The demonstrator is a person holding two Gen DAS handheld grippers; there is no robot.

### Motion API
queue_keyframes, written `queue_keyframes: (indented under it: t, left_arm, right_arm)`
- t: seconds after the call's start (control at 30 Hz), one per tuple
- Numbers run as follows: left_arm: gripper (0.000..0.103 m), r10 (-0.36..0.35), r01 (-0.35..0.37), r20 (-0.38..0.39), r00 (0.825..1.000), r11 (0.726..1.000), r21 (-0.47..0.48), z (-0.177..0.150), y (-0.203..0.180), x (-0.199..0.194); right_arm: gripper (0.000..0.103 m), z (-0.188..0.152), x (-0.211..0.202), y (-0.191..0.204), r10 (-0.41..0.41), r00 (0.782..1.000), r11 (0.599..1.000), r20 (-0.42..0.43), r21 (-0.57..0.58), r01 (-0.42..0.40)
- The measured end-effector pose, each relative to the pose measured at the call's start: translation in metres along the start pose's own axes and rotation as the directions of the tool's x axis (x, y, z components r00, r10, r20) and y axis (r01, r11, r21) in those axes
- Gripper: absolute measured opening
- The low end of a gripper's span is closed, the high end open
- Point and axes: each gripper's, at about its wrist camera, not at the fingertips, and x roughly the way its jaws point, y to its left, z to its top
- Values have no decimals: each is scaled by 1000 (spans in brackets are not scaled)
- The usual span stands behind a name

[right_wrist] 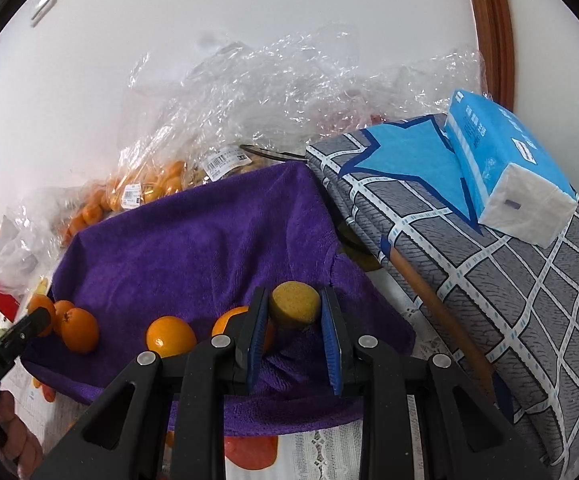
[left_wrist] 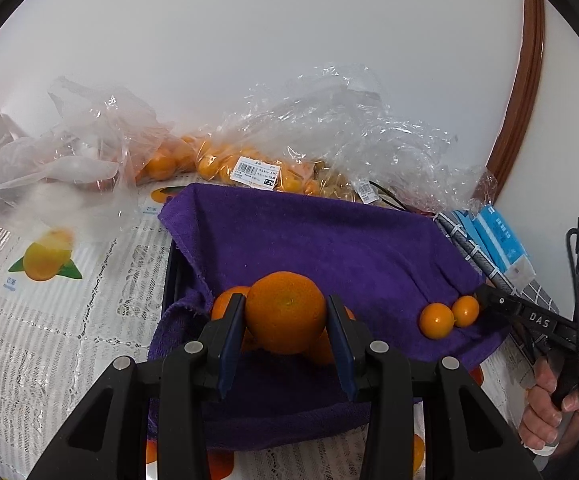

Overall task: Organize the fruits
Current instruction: 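Open the left tool on the towel while the right tool releases its yellow fruit, then withdraw the left tool while the right tool grasps a red apple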

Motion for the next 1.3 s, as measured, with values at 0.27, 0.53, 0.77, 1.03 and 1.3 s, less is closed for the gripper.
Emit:
queue_keyframes:
  t: [0.27, 0.53, 0.77, 1.03, 1.3]
  left_arm:
    - [38, -18, 17, -13, 1000, 999, -33, 0, 7, 2]
    - [40, -14, 14, -15, 1000, 1000, -5, -1, 1, 5]
    - [48, -14, 14, -16, 1000, 1000, 10, -1, -2, 6]
    - [50, -26, 26, 19, 999, 1000, -8, 0, 1, 0]
    - [56, -21, 22, 49, 999, 999, -31, 4, 8, -5]
  right_arm:
    - [42, -1, -6, 6, -17, 999, 1000, 33, -19, 17]
    - [47, -4, -14, 17, -30, 996, 996, 88, -77, 37]
    - [47, -3, -14, 18, -55, 993, 996, 101, -59, 61]
    - [47, -1, -14, 18, -54, 996, 996, 75, -67, 59]
    - [49, -1, -31, 25, -42, 994, 996, 97, -70, 49]
